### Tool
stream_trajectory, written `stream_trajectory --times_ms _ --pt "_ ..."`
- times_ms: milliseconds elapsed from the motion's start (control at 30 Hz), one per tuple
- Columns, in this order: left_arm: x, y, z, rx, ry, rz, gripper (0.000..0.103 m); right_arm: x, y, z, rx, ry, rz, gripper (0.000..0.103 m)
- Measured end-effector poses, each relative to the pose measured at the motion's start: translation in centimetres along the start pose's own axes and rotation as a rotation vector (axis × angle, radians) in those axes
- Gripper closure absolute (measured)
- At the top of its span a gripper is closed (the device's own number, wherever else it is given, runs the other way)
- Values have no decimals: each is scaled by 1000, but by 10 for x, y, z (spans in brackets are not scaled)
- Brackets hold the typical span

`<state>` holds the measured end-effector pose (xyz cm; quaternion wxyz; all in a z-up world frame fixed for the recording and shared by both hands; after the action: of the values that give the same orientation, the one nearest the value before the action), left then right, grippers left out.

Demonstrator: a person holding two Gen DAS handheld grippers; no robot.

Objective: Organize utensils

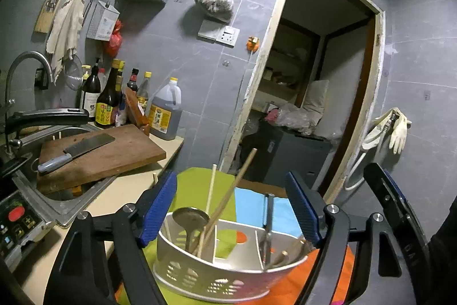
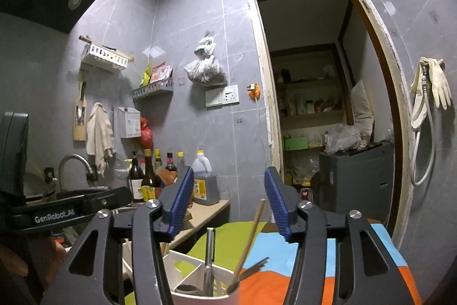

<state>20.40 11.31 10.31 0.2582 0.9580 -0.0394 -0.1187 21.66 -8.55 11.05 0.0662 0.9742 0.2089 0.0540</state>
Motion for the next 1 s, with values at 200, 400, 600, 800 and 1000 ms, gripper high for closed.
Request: stream_trajectory --times_ms 200,400,600,800,1000 --pt "-24 15 2 33 32 20 19 -30 14 -13 8 6 16 33" --pt "-50 25 6 54 47 39 10 -62 21 -23 -17 -10 32 20" --pt "-79 32 15 82 41 54 7 -101 26 -29 -27 -55 36 8" --pt "-104 38 27 125 31 70 7 -137 28 -38 -32 -124 7 0" --pt "-119 39 48 161 1 61 4 -165 21 -29 -47 -211 -9 0"
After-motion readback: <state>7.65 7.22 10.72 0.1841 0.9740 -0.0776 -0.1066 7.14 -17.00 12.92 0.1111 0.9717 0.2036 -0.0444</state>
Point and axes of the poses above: each gripper's, at about its wrist camera, not at the fingertips, and x roughly the way its jaws point, y to its right, z to its underside, the point moved 5 cm from there along x, roughly the way its jaws point, and after that the axes turned 13 degrees about -x, right-handed, at the moved point
